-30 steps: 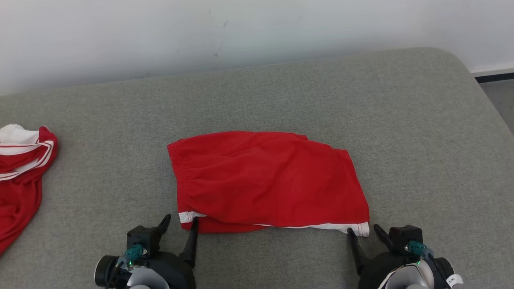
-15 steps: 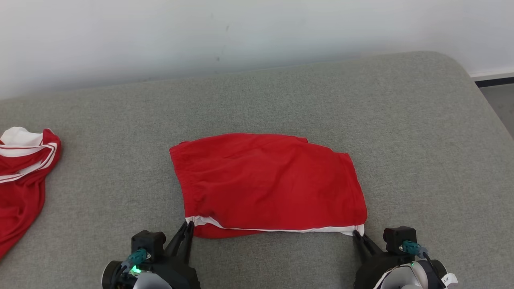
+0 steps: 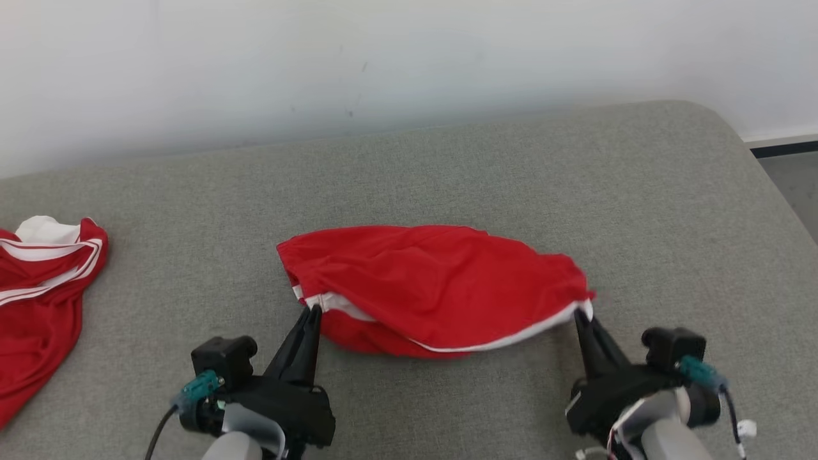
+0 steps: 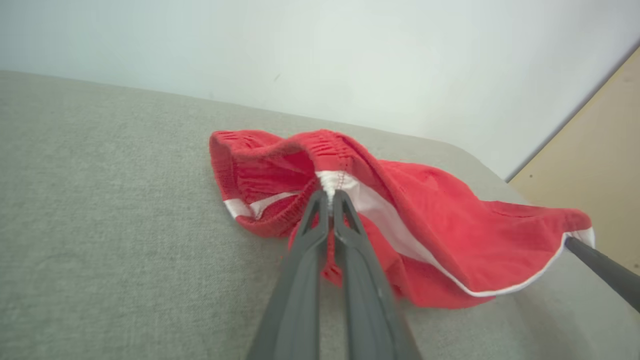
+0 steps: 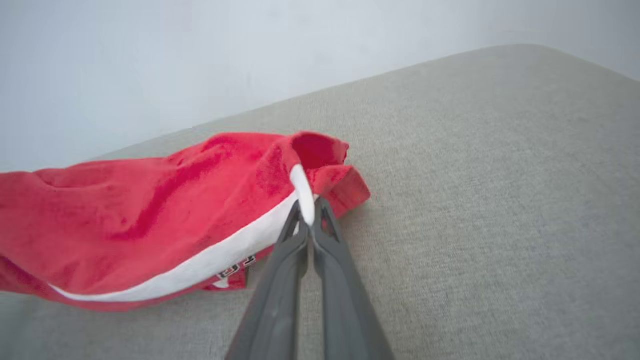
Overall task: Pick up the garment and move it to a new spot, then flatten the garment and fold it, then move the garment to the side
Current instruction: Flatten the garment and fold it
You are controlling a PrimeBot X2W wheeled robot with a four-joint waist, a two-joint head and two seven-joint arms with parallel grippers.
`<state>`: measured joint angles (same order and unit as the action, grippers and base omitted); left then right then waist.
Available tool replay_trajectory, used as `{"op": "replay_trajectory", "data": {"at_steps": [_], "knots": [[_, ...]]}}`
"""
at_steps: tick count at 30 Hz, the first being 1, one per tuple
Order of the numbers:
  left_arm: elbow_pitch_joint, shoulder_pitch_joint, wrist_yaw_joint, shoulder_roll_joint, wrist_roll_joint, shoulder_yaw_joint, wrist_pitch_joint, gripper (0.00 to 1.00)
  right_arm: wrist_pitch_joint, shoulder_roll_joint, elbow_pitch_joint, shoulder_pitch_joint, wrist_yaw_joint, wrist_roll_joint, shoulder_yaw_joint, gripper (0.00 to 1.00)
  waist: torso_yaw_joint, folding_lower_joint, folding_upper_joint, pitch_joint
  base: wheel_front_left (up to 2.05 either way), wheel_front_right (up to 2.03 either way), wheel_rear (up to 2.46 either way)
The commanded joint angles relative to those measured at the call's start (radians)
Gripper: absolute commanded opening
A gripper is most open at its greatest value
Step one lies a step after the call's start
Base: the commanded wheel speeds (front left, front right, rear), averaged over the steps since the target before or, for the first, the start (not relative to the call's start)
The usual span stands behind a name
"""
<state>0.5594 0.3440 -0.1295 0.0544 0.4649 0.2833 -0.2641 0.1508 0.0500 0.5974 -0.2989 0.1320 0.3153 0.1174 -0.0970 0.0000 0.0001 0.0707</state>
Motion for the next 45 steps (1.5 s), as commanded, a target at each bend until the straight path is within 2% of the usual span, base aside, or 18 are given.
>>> {"op": "replay_trajectory", "data": {"at_steps": [1,4,8,12,16,19,20,22,25,30,32,36,40,45], "knots": [[-0.021,0.017,0.0,0.011,0.026,0.011,0.0,0.0,0.004,0.0,-0.033,-0.022,-0.003,0.024,0.002,0.0,-0.001,0.0,-0.0001,0.001,0.0,0.0,0.0],[-0.075,0.072,0.0,0.045,0.085,0.041,0.017,0.0,-0.032,0.001,-0.124,-0.066,-0.003,0.087,0.014,0.0,-0.009,0.0,-0.0001,0.018,0.0,0.0,0.0],[-0.134,0.203,0.0,0.108,0.164,0.061,0.094,0.0,-0.134,0.002,-0.217,-0.203,-0.003,0.177,0.034,0.0,-0.04,0.0,-0.0001,0.08,0.0,0.0,0.0],[-0.157,0.398,0.0,0.17,0.23,0.034,0.179,0.0,-0.227,0.014,-0.22,-0.414,-0.003,0.245,0.049,0.0,-0.075,0.0,-0.0001,0.203,0.0,0.0,0.0],[-0.155,0.627,0.006,0.216,0.248,-0.009,0.253,0.0,-0.247,0.019,-0.156,-0.663,-0.003,0.255,0.04,0.0,-0.104,0.0,-0.0001,0.367,0.0,0.0,0.0],[-0.154,0.789,0.018,0.241,0.241,-0.04,0.275,0.0,-0.223,0.01,-0.087,-0.848,-0.002,0.267,0.019,0.0,-0.121,0.0,-0.0001,0.475,0.0,0.0,0.0],[-0.154,0.789,0.018,0.241,0.241,-0.04,0.275,0.0,-0.223,0.01,-0.087,-0.848,-0.002,0.267,0.019,0.0,-0.121,0.0,-0.0001,0.475,0.0,0.0,0.0],[-0.156,0.888,0.028,0.247,0.233,-0.056,0.274,0.0,-0.194,0.005,-0.044,-0.964,-0.002,0.284,-0.004,0.0,-0.126,0.0,-0.0001,0.535,0.0,0.0,0.0],[-0.16,1.016,0.042,0.247,0.223,-0.079,0.239,0.0,-0.116,0.003,0.003,-1.116,-0.002,0.283,-0.038,0.0,-0.119,0.0,-0.0001,0.599,0.0,0.0,0.0],[-0.128,1.156,0.078,0.247,0.204,-0.133,0.126,0.0,0.037,0.017,0.046,-1.278,-0.003,0.209,-0.069,0.0,-0.095,0.0,-0.0001,0.653,0.0,0.0,0.0],[-0.115,1.179,0.088,0.239,0.195,-0.15,0.074,0.0,0.069,0.027,0.057,-1.317,-0.003,0.193,-0.078,0.0,-0.079,0.0,-0.0001,0.664,0.0,0.0,0.0],[-0.068,1.123,0.056,0.223,0.197,-0.14,0.032,0.0,0.09,0.045,0.095,-1.303,-0.003,0.163,-0.037,0.0,-0.051,0.0,-0.0001,0.668,0.0,0.0,0.0],[-0.024,1.012,0.022,0.206,0.221,-0.125,0.011,0.0,0.095,0.056,0.132,-1.215,-0.003,0.157,0.052,0.0,-0.04,0.0,-0.0001,0.643,0.0,0.0,0.0],[-0.033,0.823,0.001,0.184,0.259,-0.102,0.001,0.0,0.068,0.099,0.108,-1.047,-0.003,0.22,0.17,0.0,-0.032,0.0,-0.0001,0.57,0.0,0.0,0.0]]}}
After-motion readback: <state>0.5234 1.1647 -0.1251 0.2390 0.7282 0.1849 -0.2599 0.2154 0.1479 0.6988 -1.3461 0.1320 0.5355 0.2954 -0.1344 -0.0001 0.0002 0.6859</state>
